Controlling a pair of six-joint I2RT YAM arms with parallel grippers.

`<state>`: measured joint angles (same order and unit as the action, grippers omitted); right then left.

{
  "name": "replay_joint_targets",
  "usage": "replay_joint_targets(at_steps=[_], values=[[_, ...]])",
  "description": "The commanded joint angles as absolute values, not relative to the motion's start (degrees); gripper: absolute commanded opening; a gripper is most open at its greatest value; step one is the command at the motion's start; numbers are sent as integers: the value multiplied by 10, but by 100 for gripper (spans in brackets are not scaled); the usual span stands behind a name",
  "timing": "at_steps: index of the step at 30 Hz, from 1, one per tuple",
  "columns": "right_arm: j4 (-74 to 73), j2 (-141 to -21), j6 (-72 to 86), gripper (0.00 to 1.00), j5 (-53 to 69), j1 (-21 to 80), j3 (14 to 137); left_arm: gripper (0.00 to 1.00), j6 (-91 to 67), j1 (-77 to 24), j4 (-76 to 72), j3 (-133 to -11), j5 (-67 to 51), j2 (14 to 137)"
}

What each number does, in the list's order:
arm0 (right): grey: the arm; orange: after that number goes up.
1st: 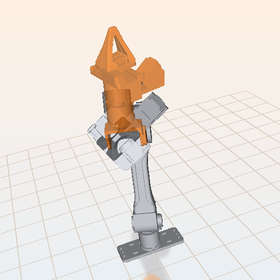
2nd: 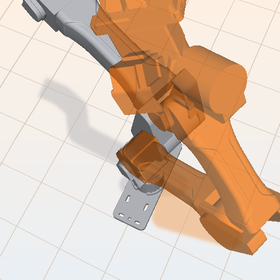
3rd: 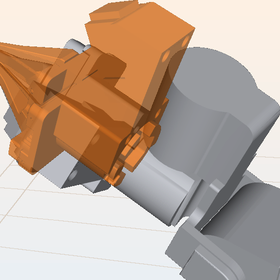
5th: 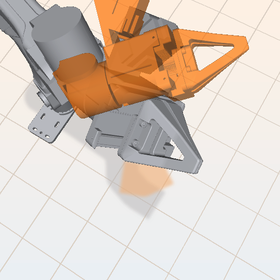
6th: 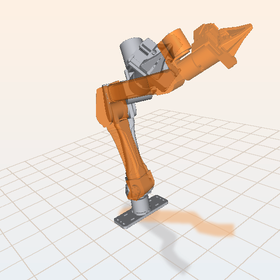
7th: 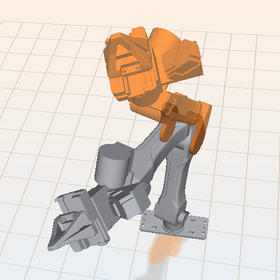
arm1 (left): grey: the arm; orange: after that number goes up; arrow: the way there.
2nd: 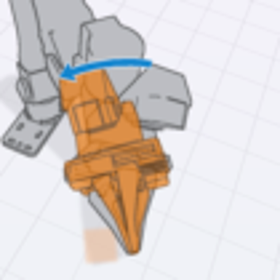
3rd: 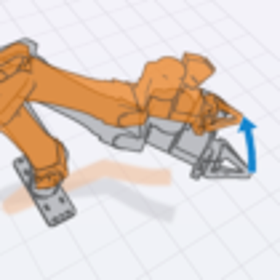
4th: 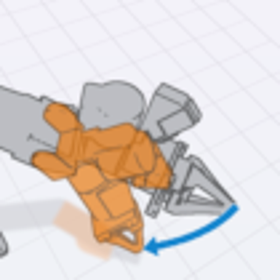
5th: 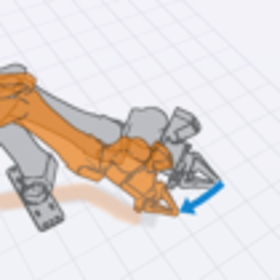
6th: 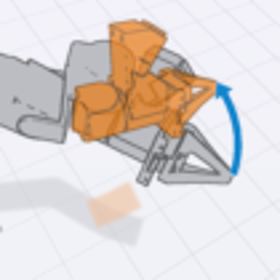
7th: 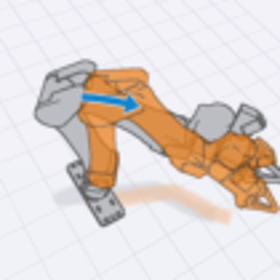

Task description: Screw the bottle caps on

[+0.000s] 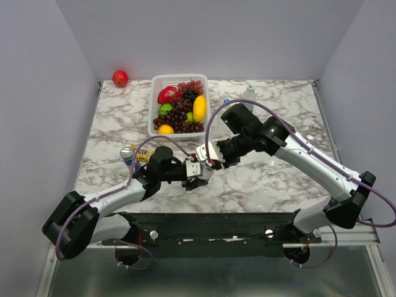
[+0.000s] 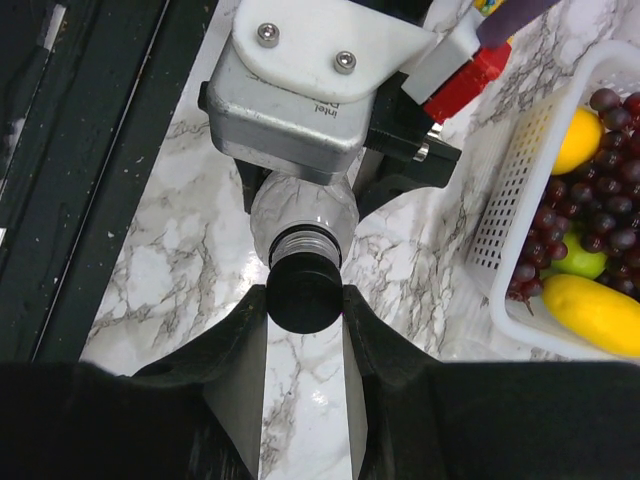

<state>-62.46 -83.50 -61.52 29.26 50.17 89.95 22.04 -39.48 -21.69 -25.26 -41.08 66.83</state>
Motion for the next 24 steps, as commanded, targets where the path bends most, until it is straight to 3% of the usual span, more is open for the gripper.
replay_joint_targets(at_steps=[1, 24], values=[[-621, -845, -611, 29, 266, 520, 909, 0, 206, -396, -218, -259, -434, 654], [-658, -908, -515, 29, 217, 533, 937, 0, 200, -396, -247, -252, -404, 644]])
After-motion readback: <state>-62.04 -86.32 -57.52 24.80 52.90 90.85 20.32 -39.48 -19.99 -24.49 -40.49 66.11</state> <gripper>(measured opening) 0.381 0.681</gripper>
